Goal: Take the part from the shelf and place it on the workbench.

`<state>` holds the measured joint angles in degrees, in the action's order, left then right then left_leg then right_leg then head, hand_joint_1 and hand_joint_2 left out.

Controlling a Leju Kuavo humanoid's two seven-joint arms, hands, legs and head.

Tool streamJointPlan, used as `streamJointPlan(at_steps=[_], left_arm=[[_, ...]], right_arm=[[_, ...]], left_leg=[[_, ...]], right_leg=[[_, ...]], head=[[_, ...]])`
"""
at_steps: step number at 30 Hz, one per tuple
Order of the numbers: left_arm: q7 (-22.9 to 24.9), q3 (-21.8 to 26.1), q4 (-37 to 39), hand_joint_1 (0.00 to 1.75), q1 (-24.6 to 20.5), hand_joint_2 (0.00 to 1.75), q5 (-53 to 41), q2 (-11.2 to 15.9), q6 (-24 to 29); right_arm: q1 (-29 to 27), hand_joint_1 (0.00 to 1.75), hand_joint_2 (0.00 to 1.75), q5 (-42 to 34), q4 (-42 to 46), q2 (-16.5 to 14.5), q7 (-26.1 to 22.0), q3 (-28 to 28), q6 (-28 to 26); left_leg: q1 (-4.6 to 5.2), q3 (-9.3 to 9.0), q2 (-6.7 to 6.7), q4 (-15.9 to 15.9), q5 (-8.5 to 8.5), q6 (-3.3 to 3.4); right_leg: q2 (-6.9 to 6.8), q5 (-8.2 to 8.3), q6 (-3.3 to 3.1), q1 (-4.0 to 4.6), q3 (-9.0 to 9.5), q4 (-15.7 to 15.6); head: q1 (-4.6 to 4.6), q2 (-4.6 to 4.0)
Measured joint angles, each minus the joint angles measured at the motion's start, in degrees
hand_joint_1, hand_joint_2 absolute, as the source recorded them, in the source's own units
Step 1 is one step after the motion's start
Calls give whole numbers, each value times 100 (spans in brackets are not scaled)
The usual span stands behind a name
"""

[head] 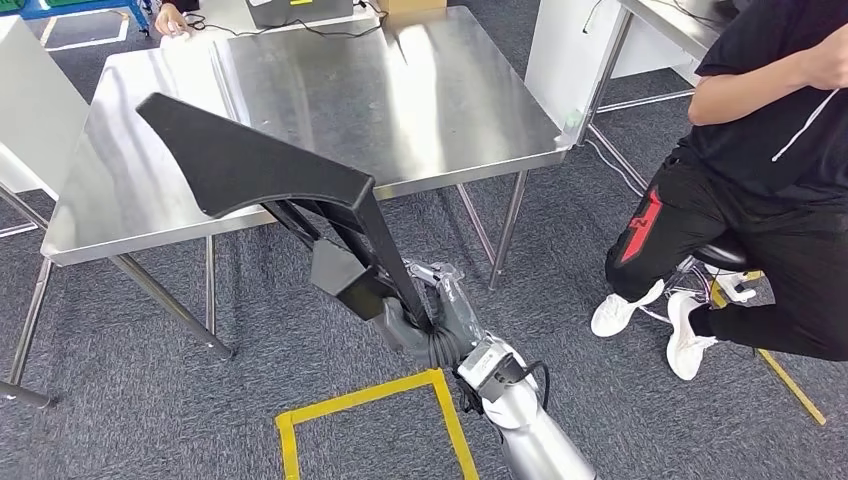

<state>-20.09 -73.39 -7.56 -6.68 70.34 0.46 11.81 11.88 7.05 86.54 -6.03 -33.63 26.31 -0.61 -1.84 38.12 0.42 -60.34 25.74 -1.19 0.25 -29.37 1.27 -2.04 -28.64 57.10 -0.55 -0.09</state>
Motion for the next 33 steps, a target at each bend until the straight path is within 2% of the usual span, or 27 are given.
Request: streamJointPlan(at_steps=[1,2,4,5,6,7,9,10,11,12,13,14,16,17,19,21,23,24,25,26,27,28,29,30,31,32,33], left_arm=[[0,-1,0,0,3,175,-1,0,-2],[-1,-1,0,0,4,175,-1,-1,-3],[-2,-1,0,0,-3,175,-2,-1,-4],[-4,-1,0,0,-10,175,-2,-2,-4],[-4,0,0,0,-16,175,-2,-2,-4],[-6,1,0,0,-21,175,-2,-3,-3],[-6,2,0,0,-21,175,-1,-1,-3],[-4,2,0,0,-17,175,1,-1,-4],[-3,1,0,0,-14,175,1,-3,-4],[-1,1,0,0,-13,175,2,-7,-5],[0,1,0,0,-12,175,4,-15,-6],[1,1,0,0,-11,175,7,-26,-5],[5,1,0,0,-9,175,15,-41,-2],[10,1,0,0,-9,175,20,-43,0],[20,2,1,0,-14,175,28,-38,3],[28,0,-2,0,-23,175,27,-34,2],[31,-2,-4,0,-27,175,27,-34,1],[32,-3,-4,0,-24,175,28,-32,1],[33,-3,-4,0,-19,175,28,-30,1],[33,-3,-4,0,-14,175,28,-28,1],[33,-3,-4,0,-12,175,28,-26,1],[33,-3,-4,0,-11,175,28,-24,1],[33,-4,-4,0,-9,175,28,-22,1],[33,-6,-4,0,-8,175,28,-20,1],[34,-10,-4,0,-8,175,28,-18,1],[34,-16,-4,0,-6,175,28,-17,-1],[35,-22,-4,0,-7,175,27,-16,-2]], right_arm=[[1,175,175,1,-4,0,-1,1,0],[2,175,175,2,-9,1,-1,3,0],[9,175,175,3,-13,-2,-3,6,-1],[17,175,175,3,-14,-1,-5,8,-2],[26,175,175,3,-14,-1,-8,11,-3],[29,175,175,4,-14,3,-9,15,-4],[28,175,175,3,-25,19,-9,21,-4],[23,175,175,3,-35,28,-9,22,-4],[21,175,175,3,-47,36,-9,22,-4],[21,175,175,3,-55,40,-9,24,-4],[23,175,175,3,-60,41,-9,26,-4],[24,175,175,3,-64,42,-9,29,-4],[31,175,175,3,-73,43,-9,36,-4],[34,175,175,3,-79,43,-8,39,-5],[45,175,175,3,-83,34,-7,45,-20],[61,175,175,-6,-83,23,-16,53,-50],[78,175,175,-15,-84,18,-25,63,-73],[77,175,175,-18,-86,17,-26,68,-81],[71,175,175,-18,-90,18,-27,71,-89],[61,175,175,-19,-94,21,-27,73,-96],[54,175,175,-19,-98,23,-27,74,-104],[50,175,175,-19,-102,24,-27,76,-111],[50,175,175,-19,-104,25,-27,80,-116],[50,175,175,-19,-109,25,-27,84,-120],[53,175,175,-19,-112,25,-29,89,-124],[55,175,175,-18,-115,24,-31,92,-127],[58,175,175,-16,-116,23,-34,96,-131]], left_leg=[[13,-57,18,141,-144,34],[35,-78,29,186,-175,85],[70,-207,1,217,-155,207],[81,-274,-11,240,-143,268],[92,-353,-25,253,-125,320],[103,-400,-30,265,-96,359],[138,-473,-55,265,-12,411],[158,-518,-72,264,39,426],[180,-578,-91,264,94,439],[203,-652,-111,264,153,446],[225,-734,-125,265,217,451],[248,-817,-137,264,282,450],[280,-931,-154,268,405,419],[287,-965,-159,263,440,394],[285,-987,-155,244,470,346],[269,-865,-139,-40,458,295],[220,-457,-120,-665,558,205],[182,-207,-113,-966,680,155],[143,12,-102,-1163,800,106],[107,155,-88,-1204,854,66],[75,212,-73,-1087,787,34],[49,182,-61,-813,579,13],[28,101,-53,-446,257,2],[25,23,-41,-138,22,14],[32,-43,-34,78,-135,45],[49,-89,-31,182,-201,97],[73,-109,-28,188,-148,164]], right_leg=[[4,-49,49,10,38,-20],[9,-72,105,28,105,-18],[3,-97,200,42,192,4],[-4,-110,221,44,175,126],[-13,-150,216,39,67,335],[-15,-217,189,36,-133,653],[-17,-454,100,59,-657,1349],[-17,-561,64,79,-881,1540],[-17,-602,55,103,-1020,1555],[-16,-519,71,132,-1054,1371],[-17,-307,106,164,-1006,1031],[-17,0,123,199,-928,675],[-18,433,50,252,-791,197],[-13,516,-23,260,-771,126],[0,501,-127,225,-658,65],[5,480,-190,170,-498,-10],[5,407,-240,151,-367,-53],[8,358,-252,147,-316,-57],[15,303,-248,143,-260,-58],[24,247,-235,137,-196,-58],[32,189,-216,128,-121,-58],[38,126,-193,119,-37,-58],[41,61,-165,111,30,-60],[45,-3,-130,113,103,-59],[47,-61,-91,119,145,-63],[51,-99,-43,131,192,-66],[56,-117,10,146,249,-54]], head=[[-2,0],[-1,0],[6,0],[11,0],[14,0],[17,0],[20,0],[21,0],[22,0],[22,0],[23,0],[20,0],[2,0],[-6,0],[-6,0],[0,0],[2,0],[0,0],[0,0],[0,0],[0,0],[1,0],[1,0],[0,0],[-1,0],[0,0],[1,0]])
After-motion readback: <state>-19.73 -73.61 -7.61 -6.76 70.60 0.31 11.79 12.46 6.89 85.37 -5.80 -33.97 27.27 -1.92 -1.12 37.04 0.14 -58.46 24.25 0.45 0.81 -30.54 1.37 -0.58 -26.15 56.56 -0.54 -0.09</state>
